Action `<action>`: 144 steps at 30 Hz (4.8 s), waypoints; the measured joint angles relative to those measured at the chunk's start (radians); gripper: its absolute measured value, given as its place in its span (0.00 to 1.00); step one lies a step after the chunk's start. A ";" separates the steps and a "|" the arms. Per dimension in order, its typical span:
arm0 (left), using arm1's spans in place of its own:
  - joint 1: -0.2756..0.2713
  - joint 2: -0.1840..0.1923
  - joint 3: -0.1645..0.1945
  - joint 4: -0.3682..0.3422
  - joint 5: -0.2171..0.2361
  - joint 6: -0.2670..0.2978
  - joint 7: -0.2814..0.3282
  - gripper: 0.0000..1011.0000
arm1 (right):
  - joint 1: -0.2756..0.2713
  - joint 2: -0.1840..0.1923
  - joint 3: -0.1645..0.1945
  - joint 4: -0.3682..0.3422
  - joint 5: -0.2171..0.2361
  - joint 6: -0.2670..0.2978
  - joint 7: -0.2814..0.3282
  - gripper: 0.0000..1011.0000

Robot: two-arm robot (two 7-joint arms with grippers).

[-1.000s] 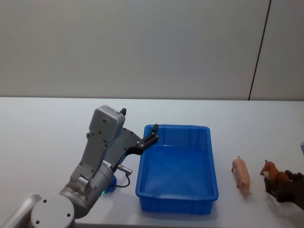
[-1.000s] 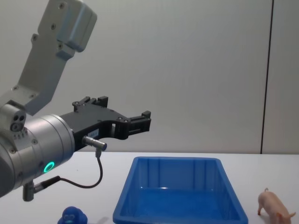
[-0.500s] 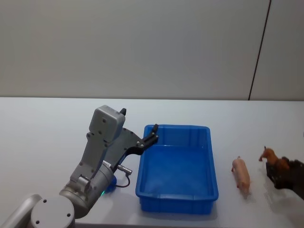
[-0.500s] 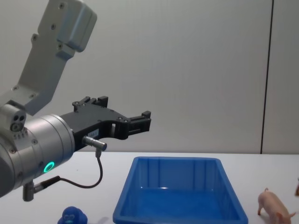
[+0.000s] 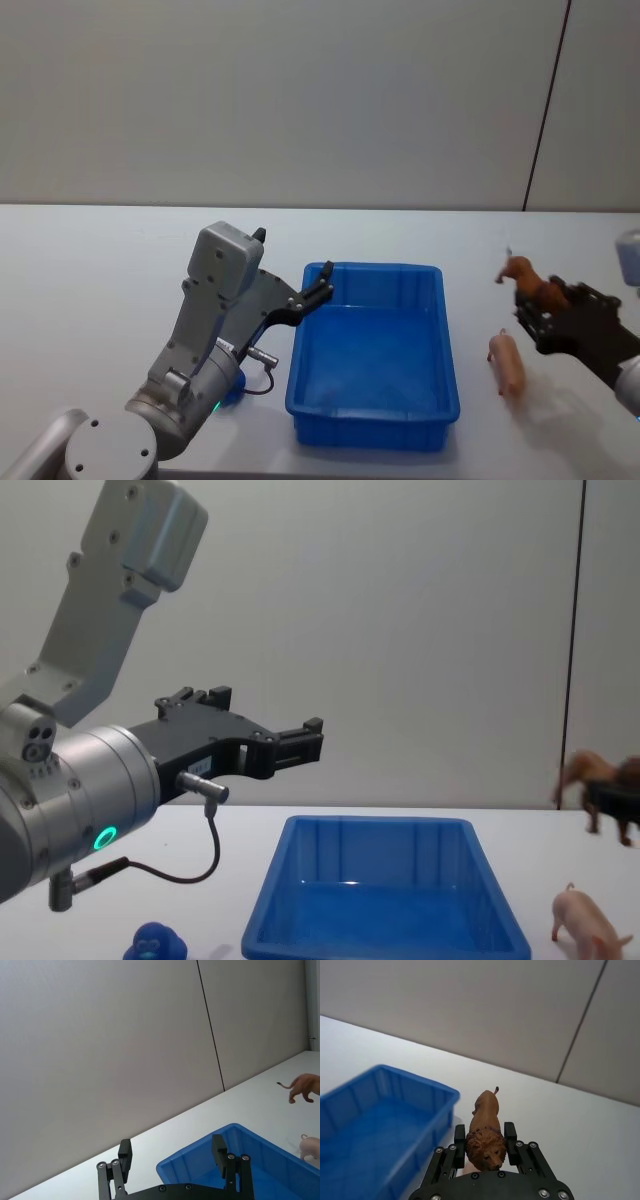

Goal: Pick up the two dolls from the table and place them into the box.

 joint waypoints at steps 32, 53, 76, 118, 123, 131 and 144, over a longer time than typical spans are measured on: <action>0.000 0.000 0.000 0.000 0.000 0.000 0.000 0.99 | 0.073 -0.156 -0.159 -0.011 -0.139 0.069 0.172 0.53; 0.000 0.000 0.000 0.000 0.000 0.000 0.000 0.99 | 0.072 -0.146 -0.141 0.013 -0.150 0.004 0.099 0.99; 0.000 0.000 0.000 0.000 0.000 0.000 0.000 0.99 | -0.021 -0.012 -0.032 -0.033 -0.031 0.033 0.024 0.99; 0.000 0.000 0.000 0.000 0.000 0.000 0.000 0.99 | -0.019 -0.045 -0.051 0.124 -0.046 0.119 0.012 0.99; 0.000 0.000 0.000 0.000 0.000 0.000 0.000 0.99 | 0.001 -0.064 -0.058 0.154 -0.049 0.121 0.007 0.91; 0.000 0.000 0.000 0.000 0.000 0.000 0.000 0.99 | 0.022 -0.083 -0.064 0.183 -0.052 0.122 -0.002 0.70; 0.000 0.000 0.000 0.000 0.000 0.000 0.000 0.99 | 0.032 -0.101 -0.069 0.192 -0.066 0.079 -0.032 0.37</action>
